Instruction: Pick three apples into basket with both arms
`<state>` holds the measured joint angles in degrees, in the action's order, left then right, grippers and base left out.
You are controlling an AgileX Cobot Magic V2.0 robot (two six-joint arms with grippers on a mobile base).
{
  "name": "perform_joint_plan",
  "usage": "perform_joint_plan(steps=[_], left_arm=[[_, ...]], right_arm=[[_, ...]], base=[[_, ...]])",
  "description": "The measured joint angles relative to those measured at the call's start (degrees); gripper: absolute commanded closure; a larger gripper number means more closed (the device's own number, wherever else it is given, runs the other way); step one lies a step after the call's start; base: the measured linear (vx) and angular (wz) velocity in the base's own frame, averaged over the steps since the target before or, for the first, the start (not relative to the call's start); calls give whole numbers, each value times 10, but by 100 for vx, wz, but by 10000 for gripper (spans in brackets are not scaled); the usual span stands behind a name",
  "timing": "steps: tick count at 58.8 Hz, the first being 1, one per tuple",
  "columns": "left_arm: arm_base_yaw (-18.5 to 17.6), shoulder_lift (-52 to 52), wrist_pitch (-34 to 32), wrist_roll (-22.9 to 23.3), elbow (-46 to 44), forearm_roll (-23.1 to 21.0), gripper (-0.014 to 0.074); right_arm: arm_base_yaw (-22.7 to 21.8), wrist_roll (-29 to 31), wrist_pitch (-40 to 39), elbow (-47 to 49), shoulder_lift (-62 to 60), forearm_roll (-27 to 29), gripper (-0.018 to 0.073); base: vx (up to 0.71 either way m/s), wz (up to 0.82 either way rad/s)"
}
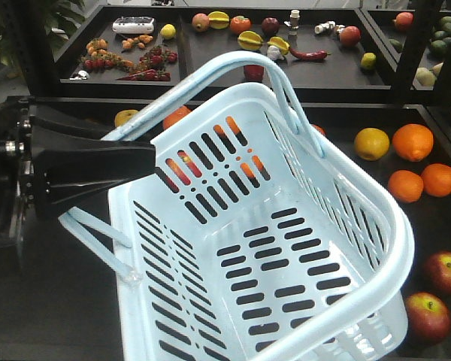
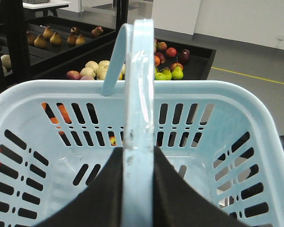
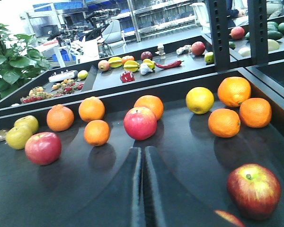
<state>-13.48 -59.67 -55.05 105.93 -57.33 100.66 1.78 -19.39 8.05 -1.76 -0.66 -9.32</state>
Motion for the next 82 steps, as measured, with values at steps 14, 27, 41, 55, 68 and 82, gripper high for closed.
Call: perform_joint_plan(steps=[14, 27, 41, 55, 68, 82], left_arm=[[0, 0, 0, 0, 0, 0, 602], [0, 0, 0, 0, 0, 0, 602], [0, 0, 0, 0, 0, 0, 602], [0, 0, 0, 0, 0, 0, 602], [0, 0, 0, 0, 0, 0, 602], [0, 0, 0, 0, 0, 0, 602]], right_arm=[[0, 0, 0, 0, 0, 0, 564], [0, 0, 0, 0, 0, 0, 564], [0, 0, 0, 0, 0, 0, 564], [0, 0, 0, 0, 0, 0, 564], [0, 0, 0, 0, 0, 0, 564], [0, 0, 0, 0, 0, 0, 564]], base=[[9, -9], [7, -9], [6, -6], [4, -3], [3, -1], [3, -2]])
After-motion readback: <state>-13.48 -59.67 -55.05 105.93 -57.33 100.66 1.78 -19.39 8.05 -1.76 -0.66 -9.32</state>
